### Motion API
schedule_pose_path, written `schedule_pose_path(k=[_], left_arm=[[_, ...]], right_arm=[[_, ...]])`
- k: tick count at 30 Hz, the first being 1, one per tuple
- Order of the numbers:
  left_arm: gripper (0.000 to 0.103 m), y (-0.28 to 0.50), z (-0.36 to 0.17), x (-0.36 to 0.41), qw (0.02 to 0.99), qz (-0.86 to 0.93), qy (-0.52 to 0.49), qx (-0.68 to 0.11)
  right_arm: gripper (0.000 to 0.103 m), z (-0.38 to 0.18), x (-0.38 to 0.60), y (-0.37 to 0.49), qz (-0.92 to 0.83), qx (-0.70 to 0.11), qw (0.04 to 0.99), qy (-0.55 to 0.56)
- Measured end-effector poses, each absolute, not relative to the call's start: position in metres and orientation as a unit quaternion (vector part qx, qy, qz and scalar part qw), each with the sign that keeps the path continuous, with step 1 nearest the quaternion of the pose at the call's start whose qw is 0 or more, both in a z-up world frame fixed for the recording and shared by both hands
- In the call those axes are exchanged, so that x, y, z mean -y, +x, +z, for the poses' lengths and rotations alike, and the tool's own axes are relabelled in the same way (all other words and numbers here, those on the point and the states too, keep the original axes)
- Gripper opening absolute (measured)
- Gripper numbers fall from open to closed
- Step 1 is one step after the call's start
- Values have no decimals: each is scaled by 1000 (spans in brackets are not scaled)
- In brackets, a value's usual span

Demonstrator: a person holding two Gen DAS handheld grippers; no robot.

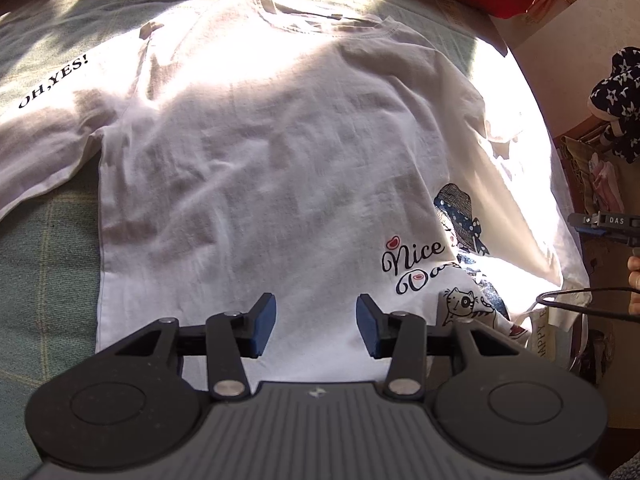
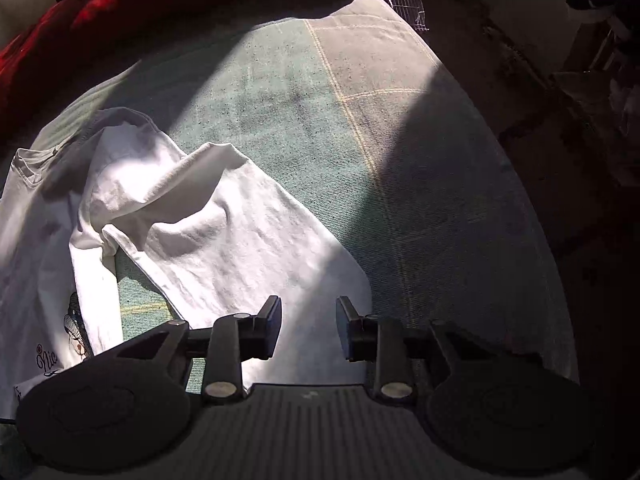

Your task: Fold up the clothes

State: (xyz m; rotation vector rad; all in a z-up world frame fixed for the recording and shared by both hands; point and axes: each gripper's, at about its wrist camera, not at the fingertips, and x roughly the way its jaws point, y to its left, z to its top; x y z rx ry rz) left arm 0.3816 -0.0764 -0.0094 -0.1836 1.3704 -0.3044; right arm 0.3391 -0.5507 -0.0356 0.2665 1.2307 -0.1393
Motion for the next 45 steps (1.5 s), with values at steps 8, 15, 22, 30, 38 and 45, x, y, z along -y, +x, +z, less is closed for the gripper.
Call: schedule_pose_path(k=[8,15,22,30,38,45], left_arm=[[44,398,-13,94,757,-138,-80,-633],[44,410,-18,106,754,-136,-79,-637],[44,416,-27,113,748,-134,-85,-644],[44,423,-29,119,746,-140,-78,-646],[44,428,-27,123,747,-148,-77,-643],[44,428,-26,119,746,-147,-79,-644]], right_arm=[[53,-72,595,372,-61,-571,791,212],[57,-79,576,424,13,-570,808,147],[57,-83,566,430,88,-599,782,149],[2,-66,546,424,52,-597,798,58],[2,-34,561,440,-18,-568,822,-24],[1,-28,607,474,-98,-574,813,-21]])
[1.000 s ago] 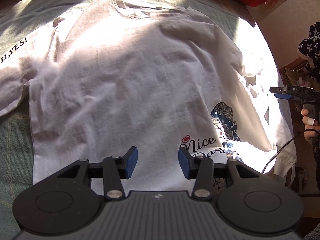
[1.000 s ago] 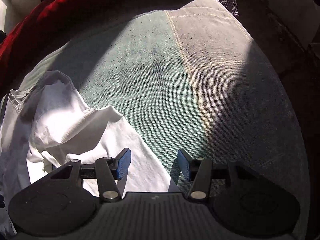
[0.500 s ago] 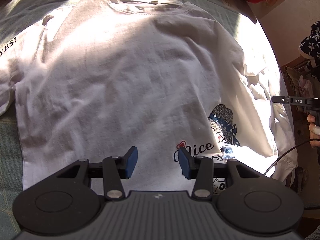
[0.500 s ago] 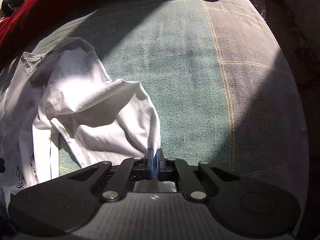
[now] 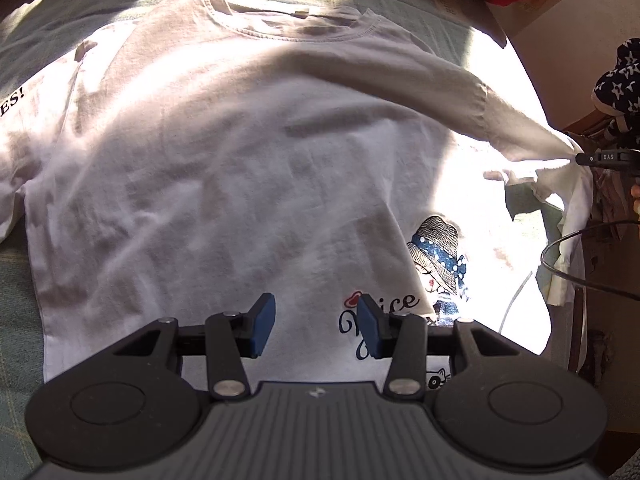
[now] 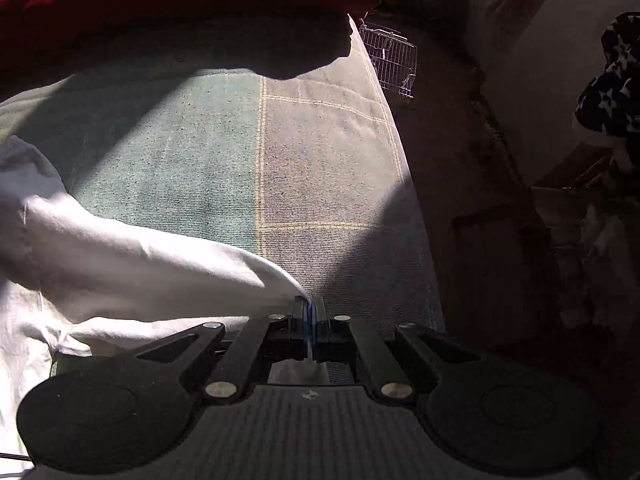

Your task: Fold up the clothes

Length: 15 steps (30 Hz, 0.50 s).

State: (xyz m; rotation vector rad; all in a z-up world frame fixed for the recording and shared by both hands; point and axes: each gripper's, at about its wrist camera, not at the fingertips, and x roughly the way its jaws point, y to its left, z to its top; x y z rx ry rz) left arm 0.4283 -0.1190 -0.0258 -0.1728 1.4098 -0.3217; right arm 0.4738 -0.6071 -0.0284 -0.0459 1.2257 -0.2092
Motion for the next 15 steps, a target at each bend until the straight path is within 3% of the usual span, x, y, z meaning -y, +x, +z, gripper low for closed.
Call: schedule_pose_path(k=[4,5,6,10,15], left_arm=[[44,429,-24,113,749,-143,-82,-642],[44,429,-23,111,750,-142,-85,-641],[44,429,-22,110,750,-140,-88,-640],[44,432,-19,106,757,-139,-94,-632],[44,439,-10,102,769,-141,-102,-615]], right_arm=[[4,-28,615,483,-96,-587,804,-8],[13,-26,616,484,-103,-587,803,-5],[16,-22,619,483,-106,-584,805,5],[17,-5,612,486,-89,-557,825,35],[18,13,572,514,-43,-522,852,-9]])
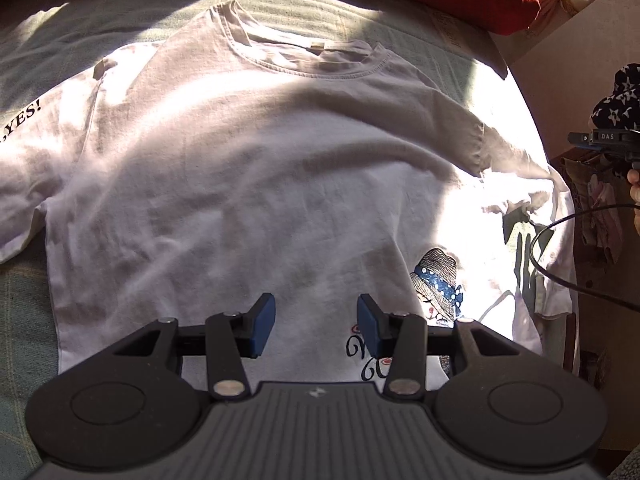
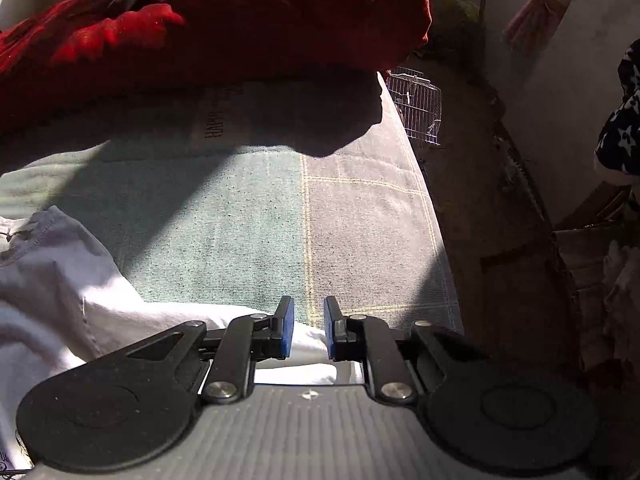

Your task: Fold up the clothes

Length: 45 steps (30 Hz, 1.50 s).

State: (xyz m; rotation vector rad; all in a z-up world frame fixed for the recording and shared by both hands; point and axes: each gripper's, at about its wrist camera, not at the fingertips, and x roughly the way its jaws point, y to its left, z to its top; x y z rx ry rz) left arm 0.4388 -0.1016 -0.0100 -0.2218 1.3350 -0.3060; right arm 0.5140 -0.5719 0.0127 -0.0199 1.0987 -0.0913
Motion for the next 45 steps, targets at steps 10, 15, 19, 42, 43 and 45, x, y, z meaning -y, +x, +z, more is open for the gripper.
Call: schedule_pose_path(k=[10,15,19,42,43,45], left_arm=[[44,455,-24,96,765,-139,-138,-613],[45,465,-31,90,759,-140,-143,-620],[45,475,-38,87,754,-139,-148,-625],[45,506,-31,74,790,-142,-111,-586],[45,507,-32,73,795,-140,-102,-582],[45,510,-33,73,806,-137,-82,-570]], right_arm=[[30,-36,480,579,124,-551,825,-27],[30,-68,457,579,157,-585,795,-38],[37,-76,449,578,160,-589,790,-58],[11,-33,481,607,60,-540,839,-25],[11,-26,485,600,65,-538,840,-3],[12,-23,485,588,87,-550,829,42]])
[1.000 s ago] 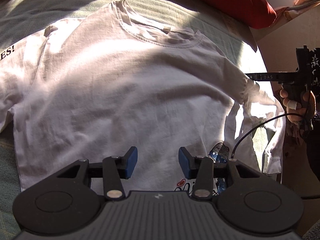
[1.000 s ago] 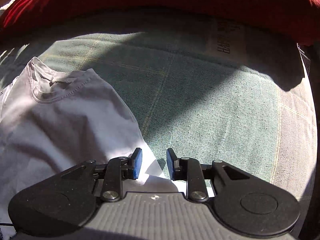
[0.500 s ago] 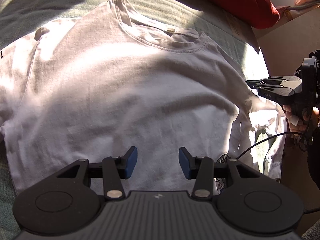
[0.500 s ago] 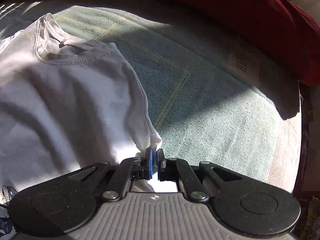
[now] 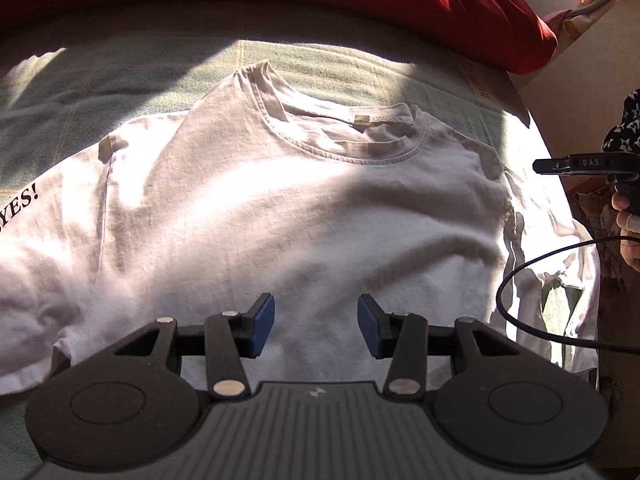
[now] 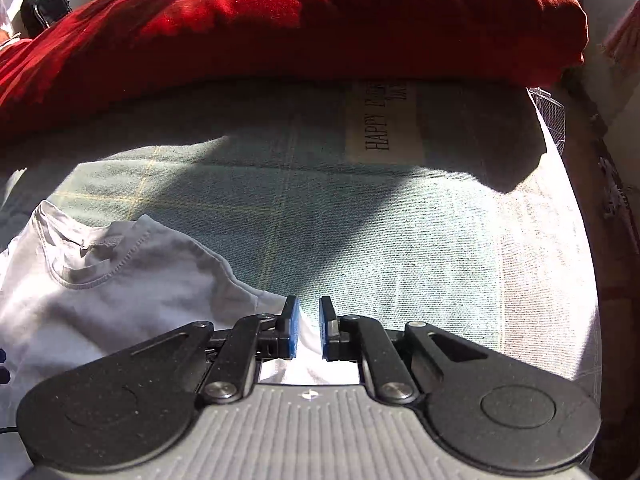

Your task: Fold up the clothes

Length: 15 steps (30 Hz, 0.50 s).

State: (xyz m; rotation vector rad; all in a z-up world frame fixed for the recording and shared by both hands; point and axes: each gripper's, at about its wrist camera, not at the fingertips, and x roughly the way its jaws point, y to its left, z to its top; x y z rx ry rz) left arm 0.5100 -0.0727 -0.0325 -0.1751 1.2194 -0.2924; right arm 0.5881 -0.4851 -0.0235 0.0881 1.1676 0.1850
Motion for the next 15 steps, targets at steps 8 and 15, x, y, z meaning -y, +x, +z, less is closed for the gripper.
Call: schedule_pose_path(k=[8,15], left_arm=[[47,545,-63,65,829,-142,-57,-537],[48,595,-45,58,867,-138,-70,-473]], right_arm=[[19,-74,410,571,143,-580,802,23],[20,-70,390,612,81,-536,840,13]])
